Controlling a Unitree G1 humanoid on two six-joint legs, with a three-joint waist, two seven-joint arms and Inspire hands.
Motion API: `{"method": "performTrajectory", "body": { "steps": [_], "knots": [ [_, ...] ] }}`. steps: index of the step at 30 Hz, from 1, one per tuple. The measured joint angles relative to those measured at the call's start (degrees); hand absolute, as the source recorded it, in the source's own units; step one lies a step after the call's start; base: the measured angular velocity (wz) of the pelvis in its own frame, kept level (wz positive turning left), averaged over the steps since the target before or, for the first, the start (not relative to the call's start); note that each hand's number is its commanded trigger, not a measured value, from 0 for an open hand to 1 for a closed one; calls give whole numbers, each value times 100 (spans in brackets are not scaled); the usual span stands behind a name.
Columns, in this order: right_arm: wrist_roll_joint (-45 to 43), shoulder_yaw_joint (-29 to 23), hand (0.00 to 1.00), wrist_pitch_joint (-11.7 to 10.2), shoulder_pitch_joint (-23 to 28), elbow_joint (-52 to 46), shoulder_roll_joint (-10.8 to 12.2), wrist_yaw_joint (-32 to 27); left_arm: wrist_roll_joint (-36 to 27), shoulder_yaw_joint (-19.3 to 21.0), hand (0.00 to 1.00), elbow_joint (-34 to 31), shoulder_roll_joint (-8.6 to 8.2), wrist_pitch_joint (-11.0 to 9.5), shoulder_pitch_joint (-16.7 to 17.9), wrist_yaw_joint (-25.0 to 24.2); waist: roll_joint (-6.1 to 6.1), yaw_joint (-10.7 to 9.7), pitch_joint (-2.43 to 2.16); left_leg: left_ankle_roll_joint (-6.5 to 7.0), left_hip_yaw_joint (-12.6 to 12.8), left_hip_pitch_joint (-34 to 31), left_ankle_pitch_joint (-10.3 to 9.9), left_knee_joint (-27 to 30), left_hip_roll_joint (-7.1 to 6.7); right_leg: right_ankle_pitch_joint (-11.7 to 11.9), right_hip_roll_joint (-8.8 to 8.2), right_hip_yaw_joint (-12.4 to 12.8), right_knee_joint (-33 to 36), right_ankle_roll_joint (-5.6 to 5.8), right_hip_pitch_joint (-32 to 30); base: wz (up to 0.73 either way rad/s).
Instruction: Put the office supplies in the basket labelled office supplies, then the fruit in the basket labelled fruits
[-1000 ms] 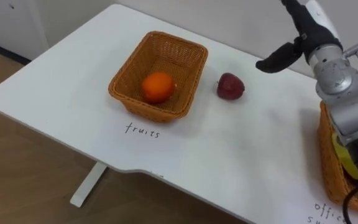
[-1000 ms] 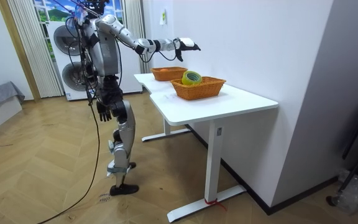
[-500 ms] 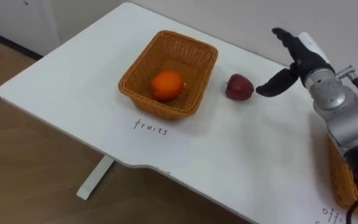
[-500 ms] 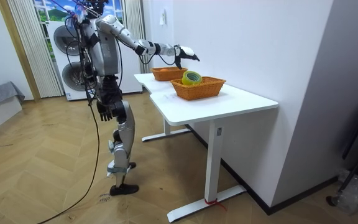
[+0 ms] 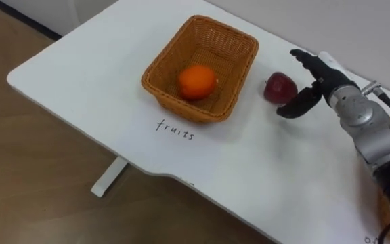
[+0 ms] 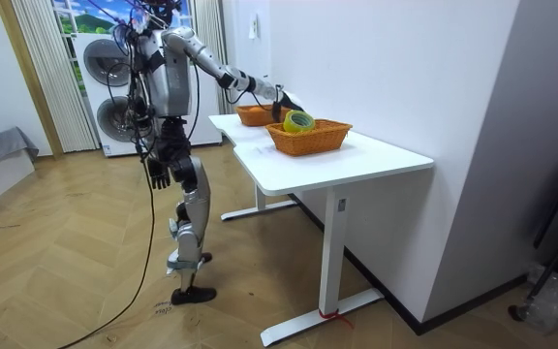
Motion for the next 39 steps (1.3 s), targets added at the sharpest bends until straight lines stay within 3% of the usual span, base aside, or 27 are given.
{"method": "performTrajectory", "body": {
  "steps": [11,18,32,39],
  "knots": [
    [0,45,0,-4,-401,346,10,-9,-4,-40,0,88,1,-81,-161,106,-162,22,49,-2,-14,-205,3,68,1,2,9,-7,-5,-2,-186,0],
    [-30,394,0,-124,-483,358,14,-23,-11,-145,0,117,5,-124,-312,101,-140,25,66,-3,-18,-341,0,132,9,14,22,-12,-6,-13,-280,1],
    [-30,406,0,-206,-555,352,13,-148,-20,-390,0,126,17,-198,-427,154,-112,34,83,-18,5,-526,8,156,58,71,69,7,-6,-45,-467,0],
    [-39,424,0,-365,-557,352,12,-188,-13,-403,0,126,17,-215,-513,198,-23,43,81,-32,7,-550,7,168,78,80,89,13,-7,-61,-483,0]
  ]
}}
